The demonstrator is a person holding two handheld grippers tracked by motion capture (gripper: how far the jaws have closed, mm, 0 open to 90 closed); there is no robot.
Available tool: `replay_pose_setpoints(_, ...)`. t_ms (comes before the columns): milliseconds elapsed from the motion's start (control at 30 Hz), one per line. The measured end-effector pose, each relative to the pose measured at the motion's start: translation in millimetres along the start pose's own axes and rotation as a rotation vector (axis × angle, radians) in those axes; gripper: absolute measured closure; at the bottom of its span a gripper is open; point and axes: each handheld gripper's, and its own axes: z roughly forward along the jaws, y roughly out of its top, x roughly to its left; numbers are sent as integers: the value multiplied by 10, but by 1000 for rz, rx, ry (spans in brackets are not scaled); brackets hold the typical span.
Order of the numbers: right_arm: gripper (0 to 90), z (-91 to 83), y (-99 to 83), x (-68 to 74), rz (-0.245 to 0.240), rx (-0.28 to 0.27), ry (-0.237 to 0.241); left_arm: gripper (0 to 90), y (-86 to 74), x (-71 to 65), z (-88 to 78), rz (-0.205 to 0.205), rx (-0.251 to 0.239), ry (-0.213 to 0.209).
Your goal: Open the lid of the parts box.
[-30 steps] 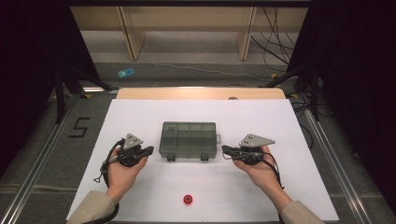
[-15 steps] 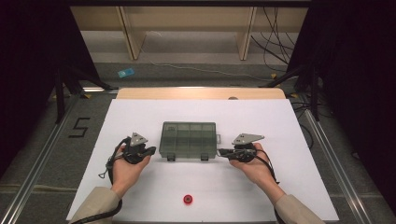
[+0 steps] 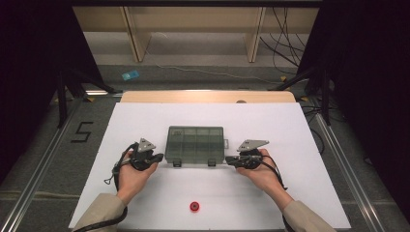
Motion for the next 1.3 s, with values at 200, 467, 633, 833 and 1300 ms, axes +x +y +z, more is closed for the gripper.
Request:
replay_pose_setpoints(200,900,22,-8,8,-15,0,-7,900,-1,4,-1,21,16,-4)
replay_pose_setpoints(467,900,6,4,35,-18,0,4,900,-2,3,3,24,19,-5)
replay_pose_setpoints(633,900,11,2,43,-36,-6,-6,900,-13,-21,19,11,19,-10)
replay_pose_setpoints(833,900,10,2,46,-40,-8,-12,900,-24,-52,5,32,26,-7)
replay_pose_setpoints(1300,900,11,-2,48,-36,-7,-10,900,-32,-104,28,142,40,33)
